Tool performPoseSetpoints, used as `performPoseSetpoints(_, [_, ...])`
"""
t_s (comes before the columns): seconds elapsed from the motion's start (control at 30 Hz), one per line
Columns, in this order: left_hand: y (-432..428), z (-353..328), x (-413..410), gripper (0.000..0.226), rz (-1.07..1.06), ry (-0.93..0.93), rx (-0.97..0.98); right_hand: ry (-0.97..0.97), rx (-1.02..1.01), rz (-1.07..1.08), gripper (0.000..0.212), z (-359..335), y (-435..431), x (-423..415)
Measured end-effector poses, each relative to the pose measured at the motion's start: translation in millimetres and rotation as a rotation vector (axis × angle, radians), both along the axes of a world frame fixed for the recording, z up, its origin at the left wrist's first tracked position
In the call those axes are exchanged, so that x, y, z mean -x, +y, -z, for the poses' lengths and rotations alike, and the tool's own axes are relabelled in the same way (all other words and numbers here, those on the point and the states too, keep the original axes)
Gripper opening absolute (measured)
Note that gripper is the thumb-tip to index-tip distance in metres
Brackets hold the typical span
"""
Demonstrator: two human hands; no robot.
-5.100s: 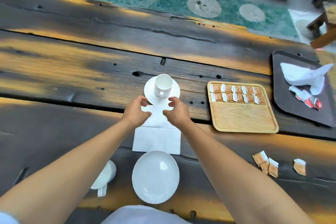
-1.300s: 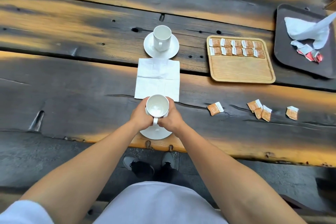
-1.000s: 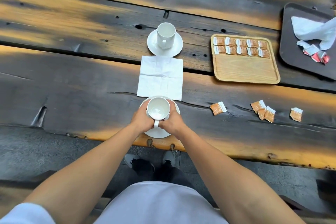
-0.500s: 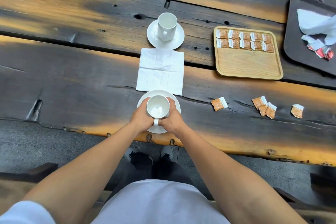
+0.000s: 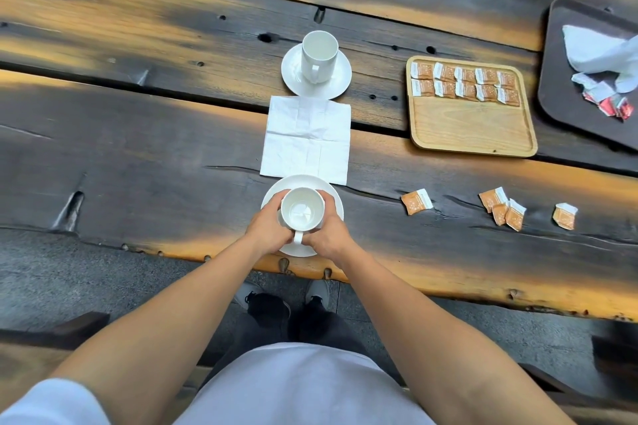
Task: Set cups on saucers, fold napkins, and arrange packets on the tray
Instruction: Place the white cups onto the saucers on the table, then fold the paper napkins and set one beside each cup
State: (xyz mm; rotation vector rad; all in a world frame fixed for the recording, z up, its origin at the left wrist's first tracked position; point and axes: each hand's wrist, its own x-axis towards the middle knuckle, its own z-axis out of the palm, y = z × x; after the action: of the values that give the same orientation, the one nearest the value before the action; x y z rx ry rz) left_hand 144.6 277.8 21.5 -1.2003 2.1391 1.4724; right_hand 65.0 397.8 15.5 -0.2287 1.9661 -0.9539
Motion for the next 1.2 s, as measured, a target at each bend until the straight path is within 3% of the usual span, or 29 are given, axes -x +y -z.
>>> performPoseSetpoints(0.07, [-2.6,-1.5,-0.1,0.091,0.005,-0.012,-0.010,-0.007,-0.048,-0.028,0.105,-2.9,1.6,3.2])
performPoseSetpoints(0.23, [-12.9,-9.9,-0.3,0.075,-0.080,-0.005,-0.047,0.043,-0.155,-0.134,0.092,-16.5,9.2,22.4])
performPoseSetpoints(0.57, [-32.1,-46.7,25.7,0.030,-0.063,0.047,0.194,0.205,-0.192,-0.171,0.053,-45.7,8.3,79.0])
performPoseSetpoints(0.7, [-34.2,-44.8,38.3,0.017,-0.065,0.087,0.238,0.238,-0.182,-0.155,0.048,-48.9,5.0,94.7])
performPoseSetpoints(1.2, [-122.9,-24.0,106.4,0.013,-0.017,0.037,0.165,0.274,-0.248,-0.022,0.038,-33.8,-70.4,159.9])
